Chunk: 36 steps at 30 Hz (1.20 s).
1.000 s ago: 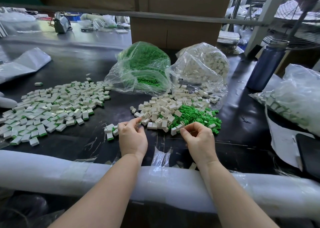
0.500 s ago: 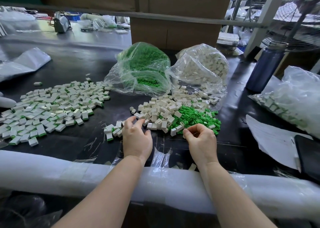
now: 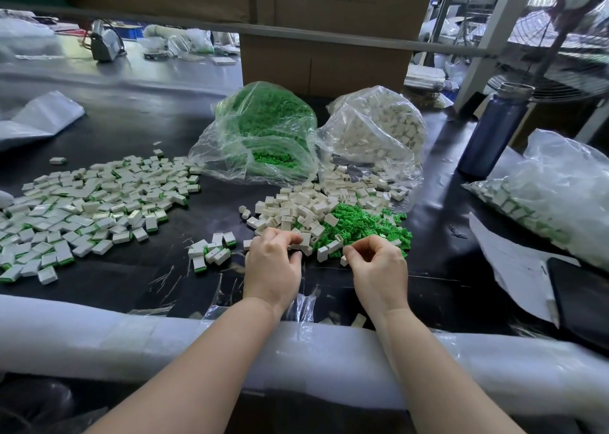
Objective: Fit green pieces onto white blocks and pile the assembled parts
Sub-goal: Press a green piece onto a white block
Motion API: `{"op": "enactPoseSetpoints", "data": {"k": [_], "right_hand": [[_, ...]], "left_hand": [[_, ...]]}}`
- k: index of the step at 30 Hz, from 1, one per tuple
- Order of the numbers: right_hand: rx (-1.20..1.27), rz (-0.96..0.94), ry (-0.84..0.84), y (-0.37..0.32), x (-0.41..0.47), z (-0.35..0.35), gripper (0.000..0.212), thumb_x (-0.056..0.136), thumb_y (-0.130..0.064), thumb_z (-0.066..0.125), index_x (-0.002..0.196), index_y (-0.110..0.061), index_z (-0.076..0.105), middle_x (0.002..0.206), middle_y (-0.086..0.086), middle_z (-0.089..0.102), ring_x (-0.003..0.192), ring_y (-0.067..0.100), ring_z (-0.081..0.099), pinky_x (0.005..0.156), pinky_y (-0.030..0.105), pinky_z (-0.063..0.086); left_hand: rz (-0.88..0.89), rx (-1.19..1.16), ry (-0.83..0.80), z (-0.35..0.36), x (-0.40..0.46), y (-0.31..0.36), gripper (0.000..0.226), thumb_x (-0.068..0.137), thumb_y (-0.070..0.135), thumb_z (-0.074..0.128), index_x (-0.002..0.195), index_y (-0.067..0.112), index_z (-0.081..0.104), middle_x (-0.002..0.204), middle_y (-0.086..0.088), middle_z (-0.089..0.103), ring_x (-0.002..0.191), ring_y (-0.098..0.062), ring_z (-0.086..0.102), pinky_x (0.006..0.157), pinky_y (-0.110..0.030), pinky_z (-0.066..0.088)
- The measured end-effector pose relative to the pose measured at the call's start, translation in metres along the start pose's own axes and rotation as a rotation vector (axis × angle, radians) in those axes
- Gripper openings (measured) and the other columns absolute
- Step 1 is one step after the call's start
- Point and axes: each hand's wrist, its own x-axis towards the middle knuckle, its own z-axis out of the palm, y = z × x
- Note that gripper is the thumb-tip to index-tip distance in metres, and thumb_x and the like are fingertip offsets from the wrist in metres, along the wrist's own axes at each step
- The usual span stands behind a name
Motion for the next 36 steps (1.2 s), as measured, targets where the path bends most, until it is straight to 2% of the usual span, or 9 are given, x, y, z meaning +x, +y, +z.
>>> {"op": "enactPoseSetpoints", "data": {"k": [4, 7, 11, 15, 18, 21, 25, 32, 36], "right_hand": [[-0.036, 0.001, 0.019, -0.001, 0.002, -0.004, 0.016, 0.084, -0.020, 0.067, 0.070, -0.018, 0.060, 0.079, 0.001, 0.062, 0.071, 0.012, 0.051, 0.063, 0.023, 0.032], [-0.074, 0.017, 0.033, 0.003, 0.002, -0.008, 0.015, 0.085, -0.021, 0.066, 0.071, -0.018, 0.060, 0.082, 0.002, 0.062, 0.073, 0.013, 0.051, 0.064, 0.023, 0.031], [-0.106, 0.052, 0.066, 0.006, 0.002, -0.014, 0.014, 0.085, -0.021, 0.066, 0.072, -0.018, 0.060, 0.086, 0.004, 0.064, 0.078, 0.013, 0.049, 0.066, 0.024, 0.030], [-0.183, 0.065, 0.055, 0.008, 0.003, -0.017, 0.010, 0.086, -0.020, 0.064, 0.078, -0.015, 0.063, 0.093, 0.005, 0.064, 0.081, 0.015, 0.052, 0.067, 0.024, 0.034], [-0.257, 0.056, 0.007, 0.010, 0.004, -0.017, 0.004, 0.087, -0.018, 0.062, 0.086, -0.015, 0.065, 0.103, 0.003, 0.062, 0.100, 0.019, 0.055, 0.070, 0.024, 0.033], [-0.369, 0.021, -0.048, 0.010, 0.003, -0.015, 0.011, 0.087, -0.019, 0.061, 0.097, -0.017, 0.067, 0.112, 0.001, 0.058, 0.114, 0.021, 0.050, 0.084, 0.026, 0.035], [-0.514, -0.041, -0.091, 0.010, 0.004, -0.010, 0.017, 0.087, -0.031, 0.061, 0.101, -0.022, 0.067, 0.107, -0.002, 0.056, 0.107, 0.019, 0.050, 0.090, 0.030, 0.036], [-0.668, -0.146, -0.056, 0.014, 0.004, -0.004, 0.021, 0.094, -0.037, 0.048, 0.100, -0.021, 0.062, 0.104, -0.003, 0.055, 0.104, 0.017, 0.049, 0.086, 0.030, 0.033], [-0.586, -0.185, -0.028, 0.016, 0.003, -0.002, 0.020, 0.096, -0.031, 0.046, 0.098, -0.016, 0.059, 0.102, 0.000, 0.059, 0.101, 0.020, 0.051, 0.085, 0.030, 0.035]], "left_hand": [[0.040, 0.002, -0.041, 0.003, 0.001, 0.005, 0.020, 0.088, 0.015, 0.060, 0.107, 0.018, 0.065, 0.109, 0.001, 0.059, 0.107, -0.017, 0.047, 0.095, -0.028, 0.038], [0.038, -0.018, -0.068, 0.007, 0.003, 0.010, 0.019, 0.088, 0.015, 0.060, 0.106, 0.017, 0.065, 0.107, 0.000, 0.059, 0.105, -0.018, 0.050, 0.093, -0.027, 0.039], [0.043, -0.073, -0.105, 0.012, 0.003, 0.019, 0.020, 0.086, 0.016, 0.064, 0.106, 0.013, 0.065, 0.102, 0.000, 0.057, 0.098, -0.020, 0.054, 0.090, -0.030, 0.044], [0.044, -0.067, -0.098, 0.018, 0.002, 0.023, 0.022, 0.085, 0.017, 0.065, 0.107, 0.014, 0.063, 0.096, 0.005, 0.049, 0.086, -0.013, 0.047, 0.082, -0.023, 0.042], [0.026, -0.070, -0.119, 0.021, 0.001, 0.024, 0.023, 0.084, 0.015, 0.065, 0.107, 0.014, 0.062, 0.100, 0.001, 0.052, 0.088, -0.018, 0.052, 0.085, -0.030, 0.046], [0.013, -0.074, -0.122, 0.021, 0.001, 0.023, 0.019, 0.084, 0.012, 0.065, 0.103, 0.012, 0.062, 0.105, -0.003, 0.054, 0.091, -0.021, 0.055, 0.086, -0.033, 0.047], [0.010, -0.072, -0.117, 0.022, 0.001, 0.023, 0.015, 0.085, 0.010, 0.064, 0.100, 0.012, 0.062, 0.105, -0.003, 0.054, 0.091, -0.020, 0.055, 0.086, -0.033, 0.047], [0.023, -0.081, -0.098, 0.024, 0.002, 0.020, 0.009, 0.085, 0.006, 0.062, 0.089, 0.014, 0.059, 0.097, 0.000, 0.058, 0.087, -0.017, 0.055, 0.079, -0.027, 0.045], [0.037, -0.159, -0.083, 0.023, 0.001, 0.018, 0.015, 0.084, 0.006, 0.064, 0.096, 0.015, 0.063, 0.094, 0.001, 0.059, 0.083, -0.013, 0.055, 0.079, -0.019, 0.044]]}}
